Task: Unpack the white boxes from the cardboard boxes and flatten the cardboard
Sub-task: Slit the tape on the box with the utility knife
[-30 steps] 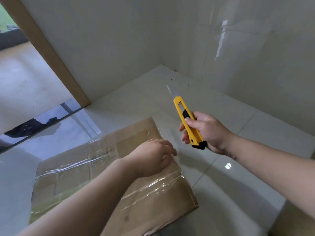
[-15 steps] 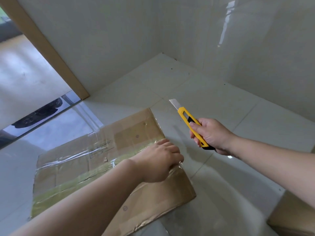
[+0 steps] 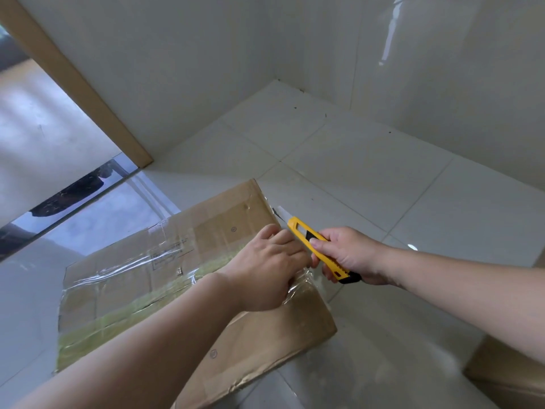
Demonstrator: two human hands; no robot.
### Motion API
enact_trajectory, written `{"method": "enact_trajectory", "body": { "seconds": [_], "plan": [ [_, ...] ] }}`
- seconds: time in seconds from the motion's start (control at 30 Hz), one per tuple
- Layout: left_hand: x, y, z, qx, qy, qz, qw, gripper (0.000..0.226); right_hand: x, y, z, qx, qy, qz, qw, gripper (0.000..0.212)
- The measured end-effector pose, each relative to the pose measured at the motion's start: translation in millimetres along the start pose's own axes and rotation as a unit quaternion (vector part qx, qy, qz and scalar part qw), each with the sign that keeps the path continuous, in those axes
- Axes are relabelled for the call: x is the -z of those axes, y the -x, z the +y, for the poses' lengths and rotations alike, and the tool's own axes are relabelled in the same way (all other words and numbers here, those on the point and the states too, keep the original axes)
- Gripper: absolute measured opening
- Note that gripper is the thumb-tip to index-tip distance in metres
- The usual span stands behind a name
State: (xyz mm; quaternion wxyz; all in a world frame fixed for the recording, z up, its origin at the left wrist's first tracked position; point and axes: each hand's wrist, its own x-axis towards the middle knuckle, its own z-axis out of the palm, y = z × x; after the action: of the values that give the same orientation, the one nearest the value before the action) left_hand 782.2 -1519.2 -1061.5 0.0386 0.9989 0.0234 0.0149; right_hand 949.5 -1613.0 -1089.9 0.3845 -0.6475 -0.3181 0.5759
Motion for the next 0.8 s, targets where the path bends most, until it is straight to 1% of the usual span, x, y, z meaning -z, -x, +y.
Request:
{"method": "enact_trajectory", "body": {
  "seconds": [0.2, 0.47, 0.53, 0.57, 0.63, 0.67, 0.73, 0.8],
  "plan": [
    [3, 1, 1, 0.001, -0.013, -0.001, 1.0, 0.037, 0, 2, 5, 0.014, -0.015, 0.001, 1.0, 0.023],
    [3, 3, 2, -0.001, -0.027, 0.0, 1.0, 0.03, 5, 2, 3, 0.001, -0.028, -0.009, 1.0, 0.022],
    [2, 3, 3, 0.008, -0.032, -0.011, 0.999, 0.034, 6, 3, 2, -0.004, -0.023, -0.016, 1.0, 0.022],
    [1, 5, 4, 0.016, -0.034, -0.018, 0.999, 0.041, 7, 4, 2, -0.005, -0.018, -0.019, 1.0, 0.023],
    [-2, 11, 1, 0.043, -0.027, -0.026, 0.998, 0.054, 11, 6, 1, -0.006, -0.002, -0.025, 1.0, 0.022],
    [-4, 16, -3, 0.067, -0.016, -0.019, 0.997, 0.057, 12, 7, 1, -0.01, 0.006, -0.032, 0.999, 0.021],
    [-5, 25, -15, 0.141, 0.005, 0.01, 0.99, 0.056, 15, 8, 0, -0.024, 0.015, -0.046, 0.999, 0.02],
    [-6, 32, -30, 0.231, 0.015, 0.027, 0.972, 0.054, 17, 9, -1, -0.036, 0.02, -0.051, 0.998, 0.019]
  ]
}}
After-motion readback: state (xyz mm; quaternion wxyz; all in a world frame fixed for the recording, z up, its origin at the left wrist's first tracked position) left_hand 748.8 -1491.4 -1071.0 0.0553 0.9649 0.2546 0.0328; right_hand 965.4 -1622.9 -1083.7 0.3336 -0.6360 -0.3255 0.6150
